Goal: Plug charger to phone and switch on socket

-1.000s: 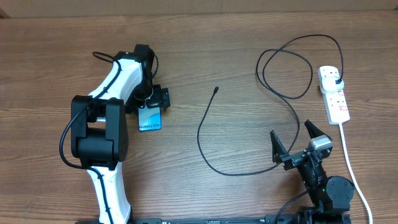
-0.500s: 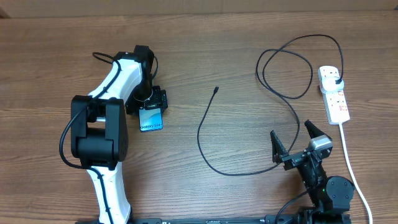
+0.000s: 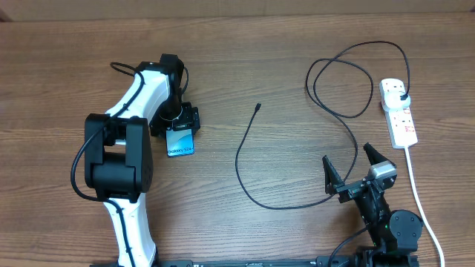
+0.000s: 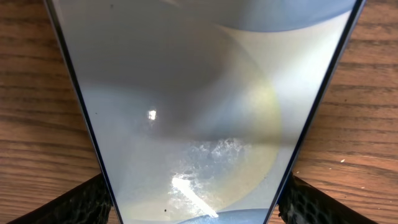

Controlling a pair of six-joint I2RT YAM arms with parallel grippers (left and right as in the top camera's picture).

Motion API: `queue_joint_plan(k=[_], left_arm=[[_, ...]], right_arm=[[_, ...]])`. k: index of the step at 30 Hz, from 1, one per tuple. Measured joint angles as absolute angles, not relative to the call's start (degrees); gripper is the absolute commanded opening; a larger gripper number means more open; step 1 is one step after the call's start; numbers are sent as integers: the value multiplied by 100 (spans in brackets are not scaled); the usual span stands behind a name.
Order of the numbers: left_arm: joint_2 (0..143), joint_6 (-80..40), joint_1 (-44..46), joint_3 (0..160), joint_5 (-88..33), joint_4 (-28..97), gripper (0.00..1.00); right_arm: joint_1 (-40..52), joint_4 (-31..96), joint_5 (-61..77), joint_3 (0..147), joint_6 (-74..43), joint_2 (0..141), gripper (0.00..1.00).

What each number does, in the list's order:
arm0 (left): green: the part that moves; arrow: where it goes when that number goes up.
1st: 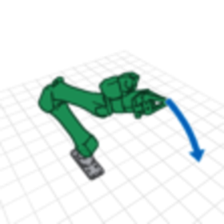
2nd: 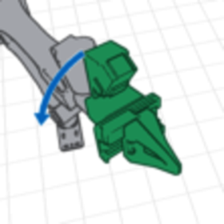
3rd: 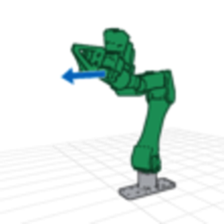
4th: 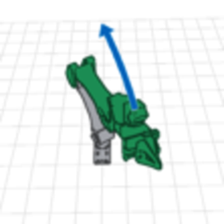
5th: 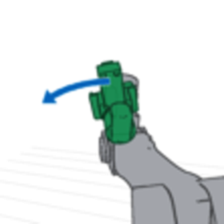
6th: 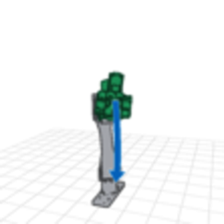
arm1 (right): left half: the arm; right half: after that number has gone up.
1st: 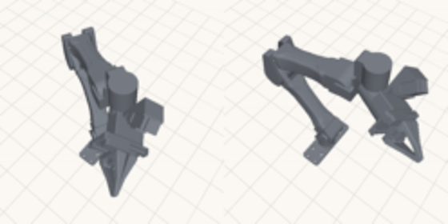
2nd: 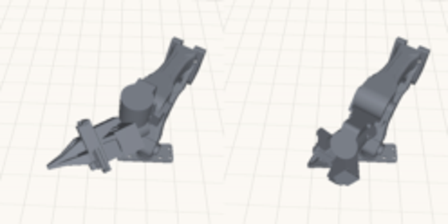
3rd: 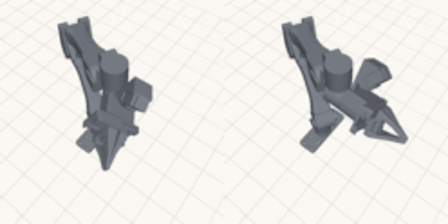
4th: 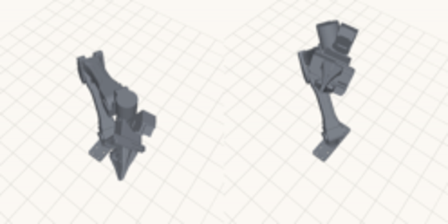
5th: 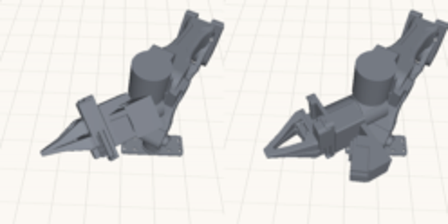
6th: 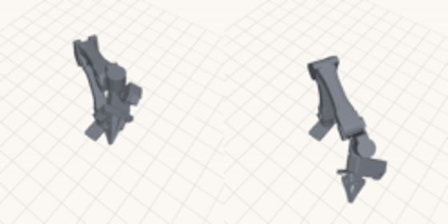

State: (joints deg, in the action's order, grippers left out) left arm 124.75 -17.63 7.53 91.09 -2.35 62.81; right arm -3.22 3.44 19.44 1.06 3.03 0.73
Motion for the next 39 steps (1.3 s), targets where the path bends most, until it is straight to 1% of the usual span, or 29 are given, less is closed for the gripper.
queue_joint_plan(k=[39], left_arm=[[12475, -1763, 753, 9109, -252, 6278, 89]], right_arm=[[-322, 346, 1946, 106, 303, 73, 100]])
